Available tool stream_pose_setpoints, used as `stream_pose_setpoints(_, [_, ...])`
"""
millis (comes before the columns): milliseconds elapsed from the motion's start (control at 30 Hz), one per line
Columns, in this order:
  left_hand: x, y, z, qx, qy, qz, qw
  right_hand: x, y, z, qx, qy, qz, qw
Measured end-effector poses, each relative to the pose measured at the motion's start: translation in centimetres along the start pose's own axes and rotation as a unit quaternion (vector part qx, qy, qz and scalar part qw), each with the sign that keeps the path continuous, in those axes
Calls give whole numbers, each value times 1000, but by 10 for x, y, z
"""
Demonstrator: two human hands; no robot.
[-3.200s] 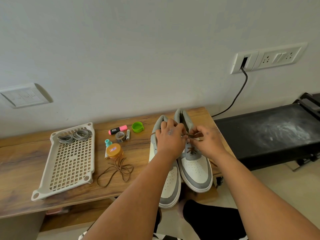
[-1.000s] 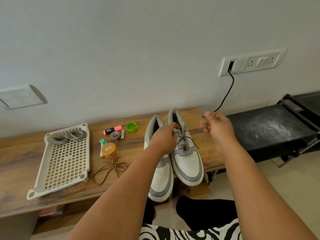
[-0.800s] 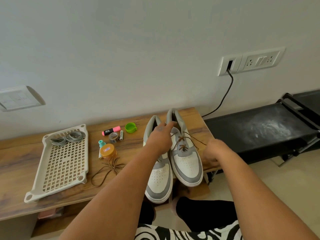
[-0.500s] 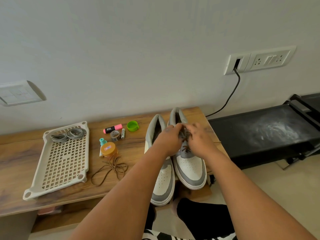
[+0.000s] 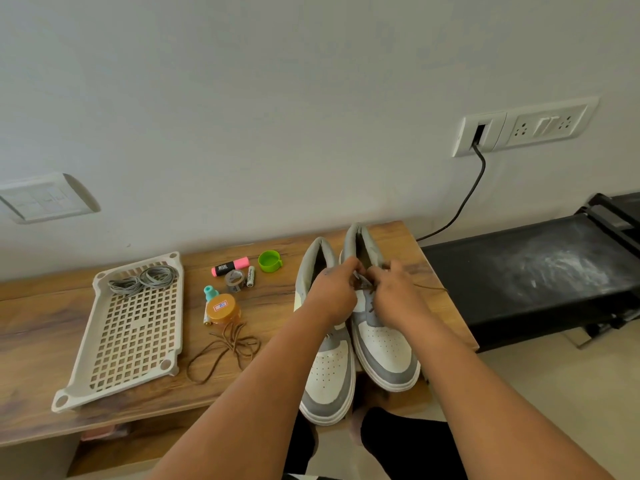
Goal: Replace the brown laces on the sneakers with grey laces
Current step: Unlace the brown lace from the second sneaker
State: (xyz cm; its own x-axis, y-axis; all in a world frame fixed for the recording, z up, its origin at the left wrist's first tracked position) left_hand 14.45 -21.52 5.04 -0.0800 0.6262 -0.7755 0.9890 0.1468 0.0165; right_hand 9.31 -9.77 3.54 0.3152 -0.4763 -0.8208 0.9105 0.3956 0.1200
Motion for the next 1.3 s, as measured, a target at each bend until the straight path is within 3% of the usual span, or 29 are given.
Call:
stream_pose_setpoints(100, [-2,-1,1,10,-14,9,1000,-5,-3,0,56,-82,23,995])
stream_pose_setpoints(167, [-2,-2,1,15,-21,17,1000,-14,0,-1,128,-242,52,960])
stream_pose_setpoints(267, [-3,-1,1,11,-14,23,1000,-28,5,-8,197,-458,123,858])
stream_pose_setpoints(333, [-4,-1,0,7,-9,23,1000,-38,4,-19,213,-581,129,775])
stream_pose_setpoints(433, [-4,0,0,7,-4,26,1000,-59,1,-37,223,-729,49,645])
stream_pose_setpoints(500, [-5,0,2,7,-3,27,1000,-71,-1,-52,242,-766,-13,595])
stream_pose_setpoints(567, [-5,0,2,8,-5,28,1000,-73,-1,-69,274,-725,-40,630])
stream_pose_setpoints(600, [-5,0,2,9,-5,30,1000,-72,1,-75,301,-658,-34,689])
stream_pose_setpoints(667, [-5,0,1,9,-4,29,1000,-69,8,-83,356,-389,6,850])
stream_pose_setpoints(700, [-5,0,0,11,-4,26,1000,-69,12,-83,353,-229,54,906])
stream_pose_setpoints(733, [-4,1,-1,16,-5,24,1000,-67,13,-80,333,-85,117,932])
stream_pose_setpoints(800, [0,1,-3,27,-26,25,999,-65,14,-71,298,106,192,929])
stream_pose_setpoints(833, [3,2,-4,28,-45,23,998,-65,12,-67,293,151,185,926])
stream_pose_setpoints(900, [6,3,-9,19,-75,-3,997,-67,7,-57,292,174,71,938])
stream_pose_setpoints(967, [9,3,-15,16,-93,-32,995,-65,3,-43,204,134,-64,968])
stream_pose_setpoints(1000, [11,2,-18,15,-99,-34,994,-59,0,-36,130,93,-89,983])
stream_pose_setpoints(1100, [16,0,-18,-12,-60,-13,998,-40,3,-12,-47,-22,-20,998])
stream_pose_setpoints(1167, [14,-2,-17,-48,-2,9,999,-29,3,-8,-57,-31,31,997])
stream_pose_setpoints(1300, [14,-4,-18,-95,51,56,993,-23,-1,-20,-23,-101,9,995])
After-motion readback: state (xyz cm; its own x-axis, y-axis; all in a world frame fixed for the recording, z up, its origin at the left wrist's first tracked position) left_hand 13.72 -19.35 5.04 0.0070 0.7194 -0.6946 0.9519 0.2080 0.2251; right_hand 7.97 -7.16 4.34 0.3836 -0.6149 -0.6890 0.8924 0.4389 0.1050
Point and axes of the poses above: each hand's wrist, its own y-axis away from the middle knuckle, its own x-axis out of the palm, z = x × y, the point moved 2 cm from there along -y, towards the middle knuckle, and after that the axes turned 6 degrees about x, right-handed, at the moved point
